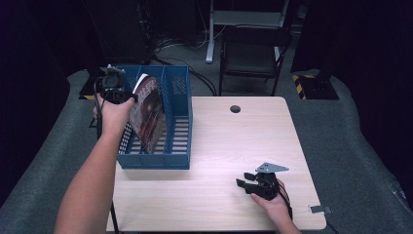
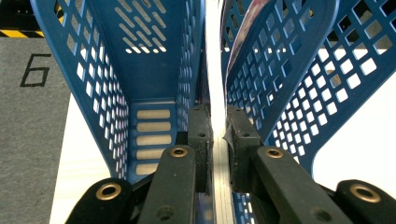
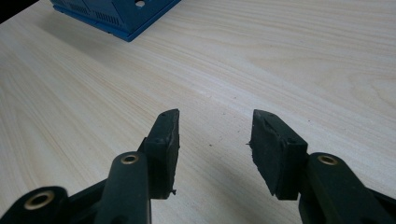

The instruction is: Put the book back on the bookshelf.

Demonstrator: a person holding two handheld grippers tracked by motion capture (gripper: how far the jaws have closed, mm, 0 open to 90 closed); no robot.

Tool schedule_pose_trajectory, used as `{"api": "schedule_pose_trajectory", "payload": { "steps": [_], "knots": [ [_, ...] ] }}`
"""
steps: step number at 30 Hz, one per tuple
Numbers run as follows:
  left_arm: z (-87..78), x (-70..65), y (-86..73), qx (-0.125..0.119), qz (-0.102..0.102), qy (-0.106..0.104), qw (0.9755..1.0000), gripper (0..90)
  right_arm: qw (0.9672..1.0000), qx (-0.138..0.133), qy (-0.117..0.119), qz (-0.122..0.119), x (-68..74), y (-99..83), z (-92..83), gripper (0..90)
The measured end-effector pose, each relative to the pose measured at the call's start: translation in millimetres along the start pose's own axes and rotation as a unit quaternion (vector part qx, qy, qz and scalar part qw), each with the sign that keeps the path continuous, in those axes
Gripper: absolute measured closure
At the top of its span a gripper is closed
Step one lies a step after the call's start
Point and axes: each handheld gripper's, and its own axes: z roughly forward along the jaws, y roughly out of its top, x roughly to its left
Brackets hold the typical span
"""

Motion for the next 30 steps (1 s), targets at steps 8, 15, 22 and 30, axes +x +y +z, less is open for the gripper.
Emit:
{"api": "schedule_pose_trajectory", "payload": {
  "steps": [8,15,22,30],
  "knots": [
    [0.1,-1.4,1.4,0.005,0.0,0.005,1.0,84.1,1.0,0.003,0.0,0.005,0.6,-0.2,0.3,52.0],
    [1.4,-4.9,2.3,0.001,0.007,0.018,0.9998,84.4,1.0,-0.003,0.0,-0.003,-0.9,0.1,0.2,52.0],
    [4.2,-9.8,6.8,-0.006,0.009,0.029,0.9995,84.5,1.0,-0.003,-0.001,-0.003,-2.0,0.2,-0.9,52.0],
    [10.1,-9.4,13.7,-0.018,-0.002,0.036,0.9992,84.5,1.0,-0.006,0.0,0.001,-2.9,0.3,-1.9,52.1]
  ]
}}
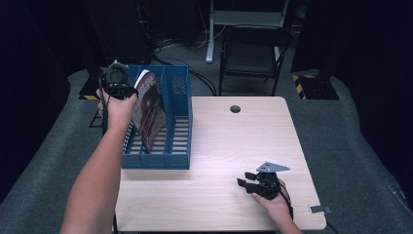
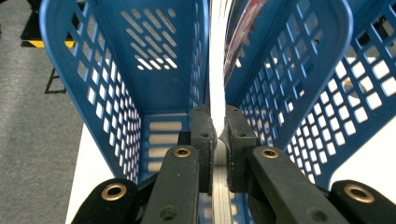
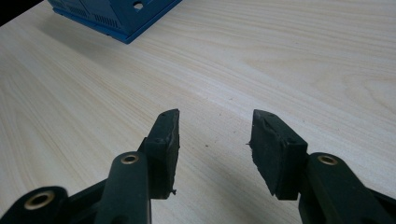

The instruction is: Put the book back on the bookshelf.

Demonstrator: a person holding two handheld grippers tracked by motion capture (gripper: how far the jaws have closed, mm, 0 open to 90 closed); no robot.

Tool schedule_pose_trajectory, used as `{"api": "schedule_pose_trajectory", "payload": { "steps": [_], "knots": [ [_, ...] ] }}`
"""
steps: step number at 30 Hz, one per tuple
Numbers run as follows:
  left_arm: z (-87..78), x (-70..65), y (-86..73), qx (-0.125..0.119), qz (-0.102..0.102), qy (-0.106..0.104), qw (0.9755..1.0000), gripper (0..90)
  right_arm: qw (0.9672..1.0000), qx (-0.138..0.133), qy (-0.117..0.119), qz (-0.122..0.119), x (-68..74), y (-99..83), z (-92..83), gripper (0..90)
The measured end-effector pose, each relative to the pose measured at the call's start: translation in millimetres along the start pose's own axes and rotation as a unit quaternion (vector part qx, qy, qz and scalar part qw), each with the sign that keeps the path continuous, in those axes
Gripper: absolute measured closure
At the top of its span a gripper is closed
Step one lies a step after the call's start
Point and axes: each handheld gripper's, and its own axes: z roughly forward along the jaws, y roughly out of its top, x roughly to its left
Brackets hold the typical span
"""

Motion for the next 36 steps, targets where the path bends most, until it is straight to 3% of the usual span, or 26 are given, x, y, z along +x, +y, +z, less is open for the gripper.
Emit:
{"api": "schedule_pose_trajectory", "payload": {
  "steps": [1,10,28,36],
  "knots": [
    [0.5,-0.6,0.9,0.001,0.005,0.003,1.0,84.5,1.0,0.001,-0.001,0.001,0.2,0.2,-0.1,52.1],
    [4.8,-1.7,6.0,-0.013,-0.016,0.004,0.9998,84.5,1.0,-0.004,0.001,0.001,-0.9,0.6,-2.2,52.2],
    [12.0,-0.6,5.1,-0.011,-0.018,0.006,0.9998,84.5,1.0,-0.005,0.002,0.002,-1.8,1.1,-3.6,52.5],
    [13.8,-0.3,0.9,-0.032,-0.023,0.005,0.9992,83.8,1.0,-0.007,0.001,0.003,-2.9,1.6,-5.0,52.4]
  ]
}}
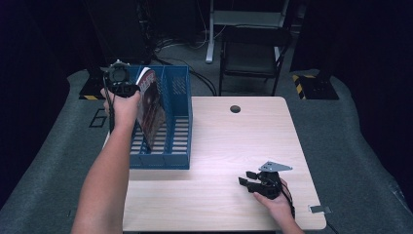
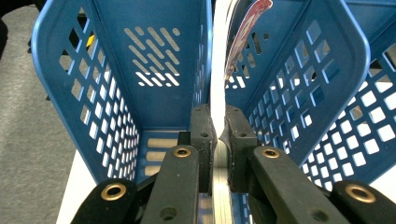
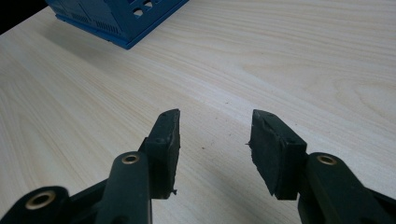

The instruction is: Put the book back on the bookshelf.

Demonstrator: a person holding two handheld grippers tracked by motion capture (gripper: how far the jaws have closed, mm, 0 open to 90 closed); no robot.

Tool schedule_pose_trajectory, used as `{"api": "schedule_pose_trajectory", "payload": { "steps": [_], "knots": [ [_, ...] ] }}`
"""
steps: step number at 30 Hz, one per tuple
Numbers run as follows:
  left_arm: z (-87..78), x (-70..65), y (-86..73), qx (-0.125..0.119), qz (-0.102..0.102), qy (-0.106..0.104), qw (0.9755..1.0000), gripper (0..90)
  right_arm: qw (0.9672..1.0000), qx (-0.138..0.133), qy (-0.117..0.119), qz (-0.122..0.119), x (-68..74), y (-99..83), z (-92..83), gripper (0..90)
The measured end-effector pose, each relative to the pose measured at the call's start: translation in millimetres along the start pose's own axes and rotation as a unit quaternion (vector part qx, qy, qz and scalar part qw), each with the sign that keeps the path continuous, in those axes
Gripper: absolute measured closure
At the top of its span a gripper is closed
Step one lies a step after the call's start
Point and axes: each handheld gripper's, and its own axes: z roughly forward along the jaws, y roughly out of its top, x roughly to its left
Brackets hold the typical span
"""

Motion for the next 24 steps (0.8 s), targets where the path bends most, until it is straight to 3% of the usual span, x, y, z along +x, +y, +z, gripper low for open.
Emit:
{"api": "schedule_pose_trajectory", "payload": {
  "steps": [4,9,16,24],
  "knots": [
    [0.4,-0.2,-3.5,-0.008,0.008,0.003,0.9999,80.4,1.0,0.001,-0.001,0.001,0.6,-0.1,0.0,52.5],
    [1.9,0.9,-5.9,0.002,0.007,-0.007,1.0,71.1,1.0,0.004,0.001,-0.002,0.3,-0.3,1.2,52.5],
    [-0.4,2.6,-6.0,-0.005,-0.005,-0.02,0.9998,59.9,1.0,0.005,-0.001,-0.003,-0.7,-0.6,1.8,52.4],
    [-0.8,3.9,-6.8,-0.005,-0.013,-0.032,0.9994,54.2,1.0,0.005,0.0,-0.003,-0.5,-0.6,1.9,52.5]
  ]
}}
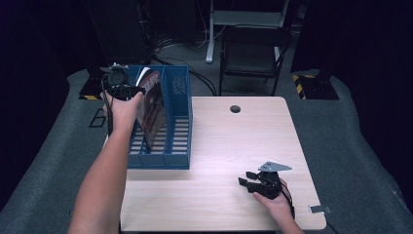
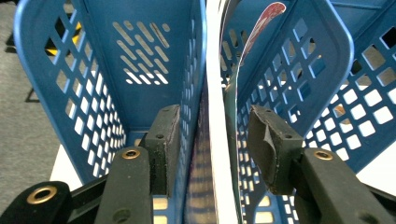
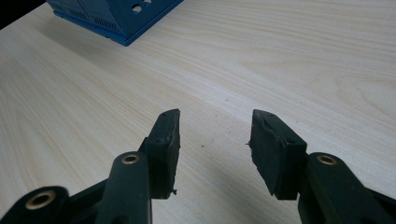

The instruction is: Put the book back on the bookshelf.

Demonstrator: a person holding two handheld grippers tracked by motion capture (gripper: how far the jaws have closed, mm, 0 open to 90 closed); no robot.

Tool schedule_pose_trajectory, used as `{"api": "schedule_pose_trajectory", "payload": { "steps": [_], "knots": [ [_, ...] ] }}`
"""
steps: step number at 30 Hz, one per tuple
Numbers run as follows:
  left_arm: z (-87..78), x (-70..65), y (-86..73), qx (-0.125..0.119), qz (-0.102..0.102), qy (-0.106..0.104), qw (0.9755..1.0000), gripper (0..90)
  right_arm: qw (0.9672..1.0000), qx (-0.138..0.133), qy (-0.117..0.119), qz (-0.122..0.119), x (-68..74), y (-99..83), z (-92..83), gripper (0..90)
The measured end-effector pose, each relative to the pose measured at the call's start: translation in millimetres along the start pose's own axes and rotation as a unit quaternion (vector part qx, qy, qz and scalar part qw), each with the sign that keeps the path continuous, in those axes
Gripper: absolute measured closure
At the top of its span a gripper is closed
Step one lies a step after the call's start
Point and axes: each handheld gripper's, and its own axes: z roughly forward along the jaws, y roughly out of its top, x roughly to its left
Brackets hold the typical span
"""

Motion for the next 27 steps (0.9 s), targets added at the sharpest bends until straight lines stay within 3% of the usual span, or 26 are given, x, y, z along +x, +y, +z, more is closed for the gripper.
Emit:
{"api": "schedule_pose_trajectory", "payload": {
  "steps": [27],
  "knots": [
    [-21.3,6.5,0.1,-0.017,0.005,-0.019,0.9997,48.2,1.0,0.006,0.0,0.004,1.5,-0.8,3.0,52.0]
  ]
}}
